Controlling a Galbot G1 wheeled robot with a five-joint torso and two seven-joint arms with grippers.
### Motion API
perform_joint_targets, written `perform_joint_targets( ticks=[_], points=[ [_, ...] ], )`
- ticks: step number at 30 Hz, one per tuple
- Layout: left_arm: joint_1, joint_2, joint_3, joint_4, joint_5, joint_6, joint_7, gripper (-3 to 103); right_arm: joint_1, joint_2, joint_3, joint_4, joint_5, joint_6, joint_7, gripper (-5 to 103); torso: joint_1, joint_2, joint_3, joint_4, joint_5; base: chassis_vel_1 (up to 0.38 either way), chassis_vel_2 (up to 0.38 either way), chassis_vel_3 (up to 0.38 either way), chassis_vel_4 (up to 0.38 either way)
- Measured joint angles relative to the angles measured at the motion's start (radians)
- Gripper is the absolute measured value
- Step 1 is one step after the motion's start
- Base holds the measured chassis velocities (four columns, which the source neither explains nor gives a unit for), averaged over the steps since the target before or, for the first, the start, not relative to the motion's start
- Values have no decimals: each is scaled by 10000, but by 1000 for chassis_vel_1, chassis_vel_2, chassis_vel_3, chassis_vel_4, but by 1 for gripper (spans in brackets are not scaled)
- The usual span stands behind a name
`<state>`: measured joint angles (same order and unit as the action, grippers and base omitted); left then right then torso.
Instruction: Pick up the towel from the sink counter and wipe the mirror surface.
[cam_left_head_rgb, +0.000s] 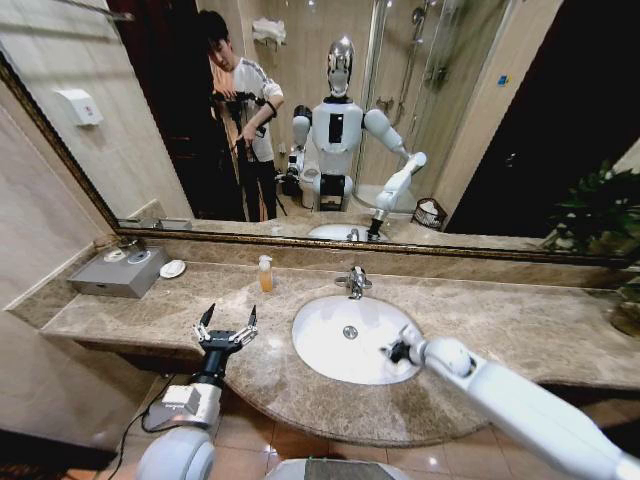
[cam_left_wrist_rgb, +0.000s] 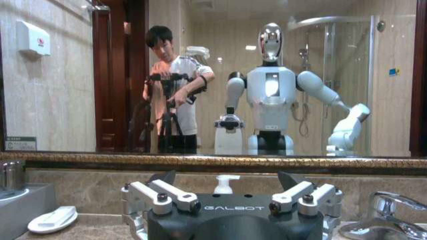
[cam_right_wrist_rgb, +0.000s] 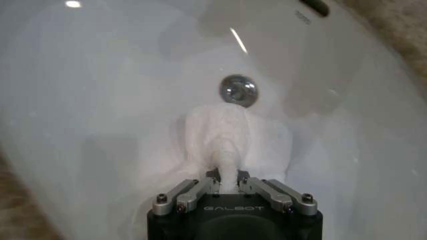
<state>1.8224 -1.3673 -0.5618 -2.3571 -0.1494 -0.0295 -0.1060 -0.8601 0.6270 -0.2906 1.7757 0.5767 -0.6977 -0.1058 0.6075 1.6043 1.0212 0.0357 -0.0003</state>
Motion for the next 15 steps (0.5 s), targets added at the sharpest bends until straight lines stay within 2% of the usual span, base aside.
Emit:
perform_joint_targets(
  ticks=[5, 8, 12, 15],
  points=[
    [1, 0, 0, 0, 0, 0, -2, 100, 550, 303, 43, -581, -4, -1, 68, 11, 0, 0, 1, 4, 2, 0, 0, 0, 0],
    [1, 0, 0, 0, 0, 0, 0, 100, 1292, 883, 328, -1997, -279, 295, 53, 11, 2, -1, 2, 5, 2, 0, 0, 0, 0],
    [0, 0, 0, 0, 0, 0, 0, 100, 1516, 1221, 477, -2554, -413, 503, 45, 11, 2, -1, 2, 5, 3, 0, 0, 0, 0],
    [0, 0, 0, 0, 0, 0, -1, 100, 1254, 1294, 445, -2272, -397, 534, 285, 11, 2, -1, 1, 1, -3, 0, 0, 0, 0]
  ],
)
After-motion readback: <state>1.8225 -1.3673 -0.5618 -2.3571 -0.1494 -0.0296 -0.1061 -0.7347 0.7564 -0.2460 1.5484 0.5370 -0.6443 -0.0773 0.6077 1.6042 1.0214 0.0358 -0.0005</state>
